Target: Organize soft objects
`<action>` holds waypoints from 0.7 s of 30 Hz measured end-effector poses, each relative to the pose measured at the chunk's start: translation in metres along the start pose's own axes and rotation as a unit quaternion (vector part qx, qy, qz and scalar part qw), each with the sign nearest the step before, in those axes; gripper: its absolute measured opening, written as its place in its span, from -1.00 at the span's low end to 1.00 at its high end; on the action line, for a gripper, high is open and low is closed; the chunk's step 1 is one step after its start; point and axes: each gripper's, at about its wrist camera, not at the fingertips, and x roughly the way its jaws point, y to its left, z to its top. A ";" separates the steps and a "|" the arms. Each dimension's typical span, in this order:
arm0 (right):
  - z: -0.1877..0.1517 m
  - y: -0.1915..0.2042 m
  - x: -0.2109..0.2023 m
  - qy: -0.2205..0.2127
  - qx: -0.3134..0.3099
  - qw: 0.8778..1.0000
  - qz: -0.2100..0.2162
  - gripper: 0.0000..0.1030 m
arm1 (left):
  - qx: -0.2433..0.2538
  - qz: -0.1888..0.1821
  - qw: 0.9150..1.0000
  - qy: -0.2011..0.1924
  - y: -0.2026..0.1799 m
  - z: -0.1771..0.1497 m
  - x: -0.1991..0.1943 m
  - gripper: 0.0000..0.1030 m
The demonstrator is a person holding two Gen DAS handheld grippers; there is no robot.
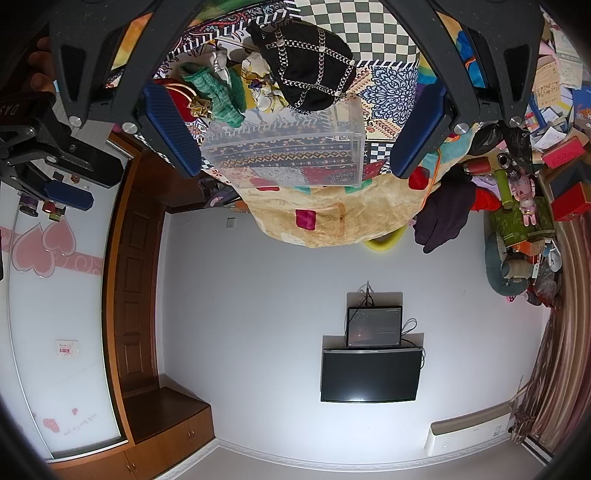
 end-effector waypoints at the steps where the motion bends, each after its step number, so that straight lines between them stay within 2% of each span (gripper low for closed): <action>1: 0.000 0.000 0.000 0.000 0.000 1.000 0.000 1.00 | 0.000 0.000 1.000 -0.001 0.000 0.000 0.000 1.00; 11: -0.002 -0.001 0.003 0.006 0.000 1.000 0.002 1.00 | -0.002 0.001 1.000 0.006 -0.001 -0.004 0.003 1.00; 21: -0.019 -0.023 0.031 0.061 0.030 0.998 0.000 1.00 | -0.021 -0.015 0.996 0.083 0.008 -0.028 0.043 1.00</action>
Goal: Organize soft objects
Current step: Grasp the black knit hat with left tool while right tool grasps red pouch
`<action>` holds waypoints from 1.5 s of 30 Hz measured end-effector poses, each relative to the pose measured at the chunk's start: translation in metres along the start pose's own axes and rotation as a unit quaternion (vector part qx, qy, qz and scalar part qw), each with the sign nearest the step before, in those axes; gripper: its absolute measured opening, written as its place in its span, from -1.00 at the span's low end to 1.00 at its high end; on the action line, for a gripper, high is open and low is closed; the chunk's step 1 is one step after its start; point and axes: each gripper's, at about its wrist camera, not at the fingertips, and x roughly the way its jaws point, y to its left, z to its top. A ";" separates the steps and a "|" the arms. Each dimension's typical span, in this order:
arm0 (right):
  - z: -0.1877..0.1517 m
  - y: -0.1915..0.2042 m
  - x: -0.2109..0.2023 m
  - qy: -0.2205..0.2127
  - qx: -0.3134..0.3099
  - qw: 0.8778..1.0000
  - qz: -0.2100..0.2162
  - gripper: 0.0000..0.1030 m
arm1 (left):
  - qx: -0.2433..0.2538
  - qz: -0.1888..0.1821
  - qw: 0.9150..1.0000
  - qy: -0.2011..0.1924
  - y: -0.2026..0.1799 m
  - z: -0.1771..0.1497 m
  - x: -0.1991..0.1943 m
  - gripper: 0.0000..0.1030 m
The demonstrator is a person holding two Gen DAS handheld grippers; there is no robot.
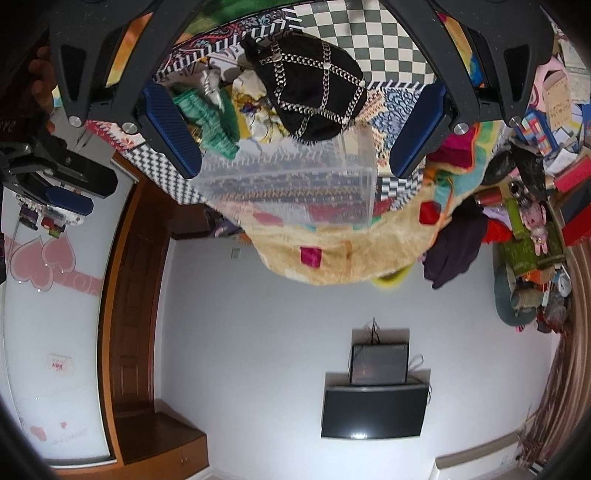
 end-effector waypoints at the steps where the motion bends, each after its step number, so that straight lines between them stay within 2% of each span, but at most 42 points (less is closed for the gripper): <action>1: -0.002 -0.003 0.004 0.007 0.005 1.000 -0.001 1.00 | -0.003 -0.001 1.000 0.006 0.001 -0.002 0.004 1.00; 7: -0.014 -0.024 0.027 0.053 0.033 0.998 -0.007 0.99 | -0.026 -0.005 0.998 0.053 0.014 -0.017 0.034 1.00; 10: -0.020 -0.036 0.038 0.080 0.055 0.995 -0.009 0.88 | -0.029 -0.005 0.997 0.069 0.021 -0.023 0.045 0.99; 17: -0.037 -0.053 0.059 0.138 0.098 0.986 0.001 0.50 | -0.011 -0.004 0.992 0.127 0.032 -0.037 0.069 0.57; 19: -0.040 -0.054 0.063 0.148 0.104 0.983 0.009 0.42 | -0.019 -0.016 0.991 0.134 0.033 -0.042 0.073 0.53; 22: -0.045 -0.053 0.068 0.162 0.109 0.980 0.023 0.24 | -0.022 -0.026 0.989 0.144 0.035 -0.045 0.078 0.33; 24: -0.047 -0.053 0.074 0.170 0.108 0.979 0.031 -0.09 | -0.018 -0.028 0.988 0.153 0.036 -0.047 0.081 0.17; 26: -0.049 -0.051 0.075 0.176 0.104 0.978 0.036 -0.24 | -0.018 -0.035 0.987 0.158 0.035 -0.049 0.084 -0.02; 28: -0.049 -0.050 0.076 0.173 0.102 0.979 0.037 -0.32 | -0.022 -0.044 0.986 0.159 0.032 -0.050 0.086 -0.11; 31: -0.049 -0.048 0.074 0.168 0.099 0.980 0.044 -0.58 | -0.022 -0.047 0.987 0.155 0.030 -0.051 0.085 -0.28; 33: -0.048 -0.048 0.074 0.166 0.100 0.980 0.049 -0.74 | -0.023 -0.033 0.988 0.150 0.030 -0.050 0.083 -0.53; 35: -0.046 -0.047 0.071 0.157 0.098 0.982 0.048 -0.77 | -0.028 -0.026 0.989 0.141 0.030 -0.046 0.078 -0.65; 45: -0.016 -0.035 0.047 0.097 0.069 0.992 0.051 -0.80 | -0.030 -0.024 0.995 0.095 0.034 -0.018 0.048 -0.70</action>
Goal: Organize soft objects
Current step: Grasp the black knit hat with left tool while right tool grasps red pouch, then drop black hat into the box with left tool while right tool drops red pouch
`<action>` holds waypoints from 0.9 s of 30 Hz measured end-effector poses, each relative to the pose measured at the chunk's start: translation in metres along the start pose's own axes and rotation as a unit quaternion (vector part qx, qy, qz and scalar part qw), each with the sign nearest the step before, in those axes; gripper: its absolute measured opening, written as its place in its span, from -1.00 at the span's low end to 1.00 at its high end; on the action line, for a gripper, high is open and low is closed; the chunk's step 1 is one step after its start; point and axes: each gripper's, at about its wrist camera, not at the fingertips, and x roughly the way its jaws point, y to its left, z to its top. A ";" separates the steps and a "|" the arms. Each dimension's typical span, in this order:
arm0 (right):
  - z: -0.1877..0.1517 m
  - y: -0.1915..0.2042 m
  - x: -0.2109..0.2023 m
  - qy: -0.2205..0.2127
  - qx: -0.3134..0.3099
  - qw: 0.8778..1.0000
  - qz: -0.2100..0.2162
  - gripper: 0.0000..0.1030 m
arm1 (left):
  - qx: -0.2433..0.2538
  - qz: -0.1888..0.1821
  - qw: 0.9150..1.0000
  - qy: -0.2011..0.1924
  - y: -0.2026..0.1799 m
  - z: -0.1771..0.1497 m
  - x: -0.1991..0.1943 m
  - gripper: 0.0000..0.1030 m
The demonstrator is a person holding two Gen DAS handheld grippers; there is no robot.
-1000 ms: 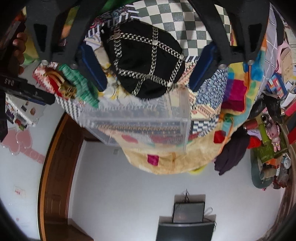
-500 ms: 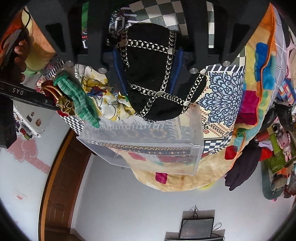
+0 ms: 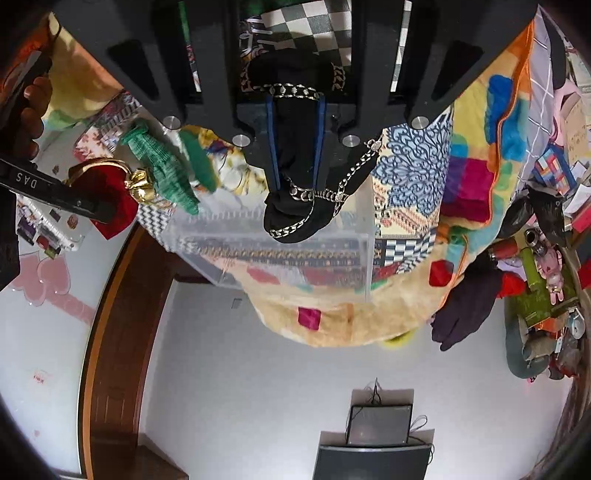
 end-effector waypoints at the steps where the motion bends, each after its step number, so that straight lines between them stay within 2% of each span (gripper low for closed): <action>1: 0.004 0.002 -0.003 -0.007 -0.004 1.000 0.001 -0.80 | 0.003 0.000 1.000 -0.003 0.001 0.002 -0.002 -0.70; 4: 0.015 0.005 -0.008 -0.024 -0.013 1.000 0.001 -0.80 | 0.006 -0.003 1.000 -0.018 0.002 0.012 -0.011 -0.70; 7: 0.028 0.005 -0.009 -0.037 -0.011 0.999 0.018 -0.80 | 0.008 -0.009 1.000 -0.028 0.003 0.022 -0.018 -0.70; 14: 0.048 0.012 0.003 -0.056 -0.015 0.998 0.027 -0.80 | 0.009 -0.009 0.999 -0.048 0.009 0.044 -0.019 -0.70; 21: 0.069 0.005 0.019 -0.071 -0.005 0.997 0.017 -0.80 | 0.016 0.015 0.997 -0.079 0.014 0.074 -0.002 -0.70; 27: 0.089 -0.002 0.035 -0.076 -0.002 0.997 0.001 -0.80 | 0.002 0.009 0.997 -0.072 0.022 0.095 0.028 -0.69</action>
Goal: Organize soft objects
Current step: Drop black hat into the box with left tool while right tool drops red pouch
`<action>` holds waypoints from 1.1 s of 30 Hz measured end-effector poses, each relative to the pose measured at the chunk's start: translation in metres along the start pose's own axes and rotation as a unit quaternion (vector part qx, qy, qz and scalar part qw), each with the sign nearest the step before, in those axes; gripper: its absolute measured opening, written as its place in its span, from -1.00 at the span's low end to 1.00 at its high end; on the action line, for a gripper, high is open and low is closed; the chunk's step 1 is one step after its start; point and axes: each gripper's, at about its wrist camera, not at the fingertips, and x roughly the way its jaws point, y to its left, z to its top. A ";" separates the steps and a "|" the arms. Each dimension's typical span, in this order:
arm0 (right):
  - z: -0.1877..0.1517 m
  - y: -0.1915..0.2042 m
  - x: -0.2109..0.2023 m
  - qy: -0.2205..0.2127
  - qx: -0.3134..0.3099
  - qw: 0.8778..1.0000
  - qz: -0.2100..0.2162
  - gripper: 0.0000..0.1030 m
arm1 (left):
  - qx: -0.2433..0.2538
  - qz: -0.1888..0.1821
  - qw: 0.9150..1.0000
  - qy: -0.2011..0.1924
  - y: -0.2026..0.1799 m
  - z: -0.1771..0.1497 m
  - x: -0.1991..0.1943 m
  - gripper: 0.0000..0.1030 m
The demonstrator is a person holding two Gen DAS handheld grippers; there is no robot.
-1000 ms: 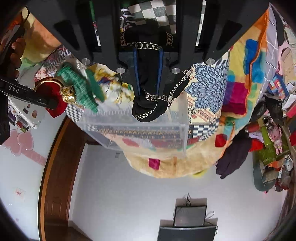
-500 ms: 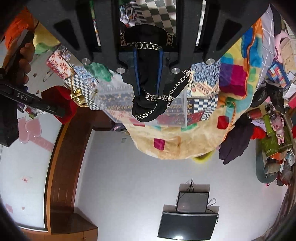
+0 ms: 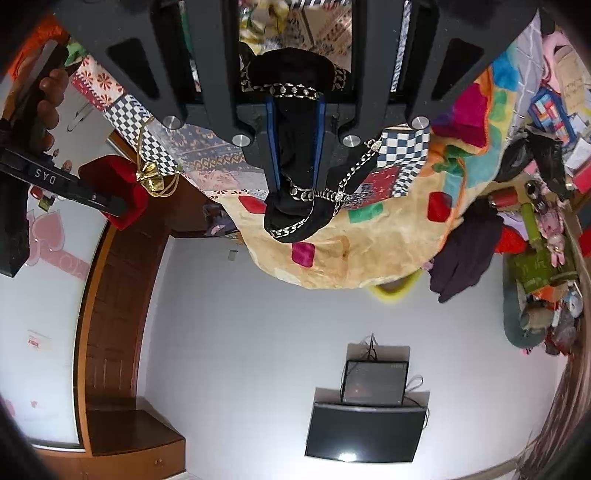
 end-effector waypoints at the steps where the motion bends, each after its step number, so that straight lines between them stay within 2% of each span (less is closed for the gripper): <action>1: 0.002 0.000 0.003 0.001 0.000 1.000 -0.002 -0.80 | -0.004 -0.003 1.000 0.004 0.000 0.001 0.006 -0.69; 8: 0.000 -0.006 0.046 0.050 0.002 0.999 -0.018 -0.79 | -0.009 -0.028 0.998 0.056 -0.005 0.002 0.060 -0.69; 15: -0.019 -0.008 0.080 0.117 -0.013 0.993 -0.027 -0.79 | 0.035 -0.002 0.991 0.126 -0.024 -0.016 0.111 -0.69; 21: -0.031 -0.002 0.095 0.158 -0.044 0.986 -0.034 -0.79 | 0.050 -0.001 0.985 0.163 -0.030 -0.026 0.128 -0.69; 25: -0.038 0.003 0.099 0.177 -0.063 0.981 -0.038 -0.77 | 0.046 -0.005 0.983 0.178 -0.029 -0.028 0.129 -0.55; 28: -0.039 0.005 0.100 0.181 -0.073 0.980 -0.042 -0.57 | 0.045 -0.007 0.983 0.176 -0.028 -0.026 0.125 -0.44; 30: -0.039 0.005 0.095 0.175 -0.077 0.981 -0.047 -0.30 | 0.043 -0.009 0.985 0.168 -0.028 -0.023 0.120 -0.25; 33: -0.035 0.007 0.079 0.152 -0.084 0.983 -0.051 -0.12 | 0.043 -0.009 0.988 0.150 -0.028 -0.017 0.105 -0.08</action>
